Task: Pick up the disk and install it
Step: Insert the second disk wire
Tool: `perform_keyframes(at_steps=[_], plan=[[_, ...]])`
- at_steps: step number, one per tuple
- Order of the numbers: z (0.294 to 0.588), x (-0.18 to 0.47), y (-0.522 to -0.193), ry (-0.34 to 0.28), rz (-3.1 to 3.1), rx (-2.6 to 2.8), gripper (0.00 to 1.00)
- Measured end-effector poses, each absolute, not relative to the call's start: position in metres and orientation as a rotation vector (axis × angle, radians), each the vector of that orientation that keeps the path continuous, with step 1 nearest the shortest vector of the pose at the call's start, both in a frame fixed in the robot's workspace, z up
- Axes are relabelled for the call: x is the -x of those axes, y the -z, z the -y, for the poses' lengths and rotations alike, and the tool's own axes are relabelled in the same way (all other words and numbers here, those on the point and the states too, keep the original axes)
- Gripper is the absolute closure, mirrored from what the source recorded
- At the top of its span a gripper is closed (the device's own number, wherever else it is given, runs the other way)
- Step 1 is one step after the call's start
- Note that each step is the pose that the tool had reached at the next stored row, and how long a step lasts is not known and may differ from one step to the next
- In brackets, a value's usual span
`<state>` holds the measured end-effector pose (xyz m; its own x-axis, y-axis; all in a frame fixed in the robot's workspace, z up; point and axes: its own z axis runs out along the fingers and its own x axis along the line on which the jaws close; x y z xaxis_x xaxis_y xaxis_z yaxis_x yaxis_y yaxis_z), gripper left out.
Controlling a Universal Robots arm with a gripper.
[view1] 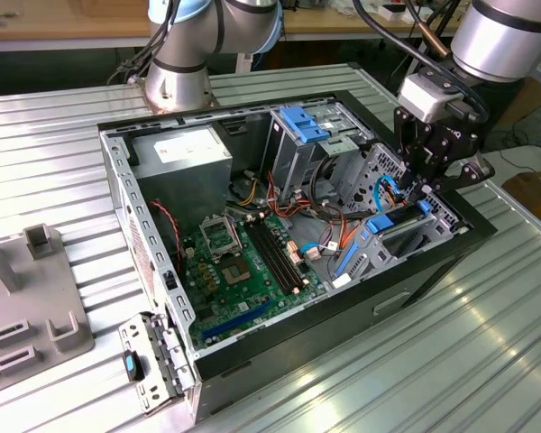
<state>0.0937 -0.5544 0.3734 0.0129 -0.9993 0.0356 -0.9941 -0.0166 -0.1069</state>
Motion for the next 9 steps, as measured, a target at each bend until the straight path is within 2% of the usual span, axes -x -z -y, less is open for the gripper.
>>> perform_keyframes(at_steps=[9], plan=[[0.5494, -0.0958, -0.3734, 0.153, -2.168, 2.199, 0.70]])
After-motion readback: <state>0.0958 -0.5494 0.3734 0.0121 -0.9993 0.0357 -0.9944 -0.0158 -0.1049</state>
